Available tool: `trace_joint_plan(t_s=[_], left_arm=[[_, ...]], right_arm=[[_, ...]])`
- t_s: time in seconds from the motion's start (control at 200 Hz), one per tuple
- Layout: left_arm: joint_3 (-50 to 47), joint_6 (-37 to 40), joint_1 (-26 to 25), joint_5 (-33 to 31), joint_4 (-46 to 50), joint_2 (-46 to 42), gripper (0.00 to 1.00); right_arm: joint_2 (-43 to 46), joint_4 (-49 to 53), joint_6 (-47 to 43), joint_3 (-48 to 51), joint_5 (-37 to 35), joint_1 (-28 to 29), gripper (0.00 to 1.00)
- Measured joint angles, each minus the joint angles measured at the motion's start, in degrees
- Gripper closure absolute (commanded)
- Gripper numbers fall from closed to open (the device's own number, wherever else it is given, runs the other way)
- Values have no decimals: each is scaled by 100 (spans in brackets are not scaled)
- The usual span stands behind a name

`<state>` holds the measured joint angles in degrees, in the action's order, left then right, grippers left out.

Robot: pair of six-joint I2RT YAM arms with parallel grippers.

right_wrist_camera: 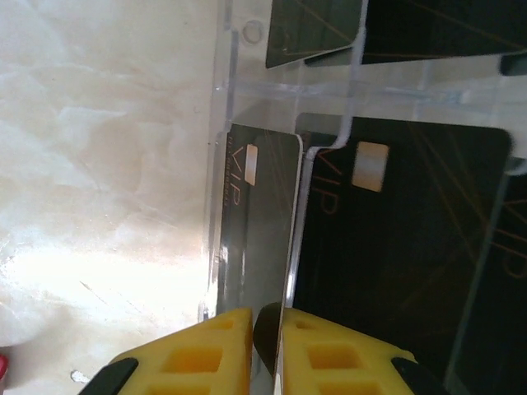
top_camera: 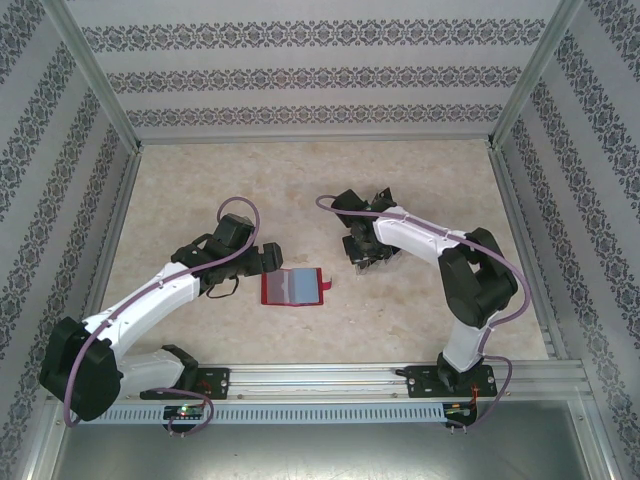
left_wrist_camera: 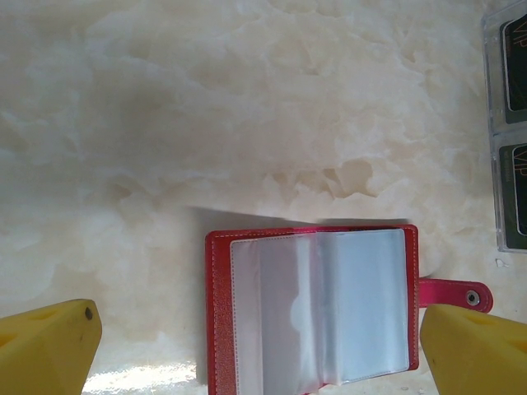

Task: Put the credit cards into the card holder

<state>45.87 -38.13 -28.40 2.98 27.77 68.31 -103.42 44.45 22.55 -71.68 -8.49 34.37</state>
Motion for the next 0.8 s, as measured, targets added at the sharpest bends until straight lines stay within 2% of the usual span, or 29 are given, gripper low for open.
trace_joint_plan(t_s=[0.185,0.39,0.799], left_arm=[[0,0,0,2,0,15,0],[0,0,0,2,-4,22,0],[0,-2,0,22,-17,66,0]], right_arm=[[-26,-63,0,17,83,0,84],[-24,-98,13,50,103,-4,77],[66,-116,13,59,101,-90,77]])
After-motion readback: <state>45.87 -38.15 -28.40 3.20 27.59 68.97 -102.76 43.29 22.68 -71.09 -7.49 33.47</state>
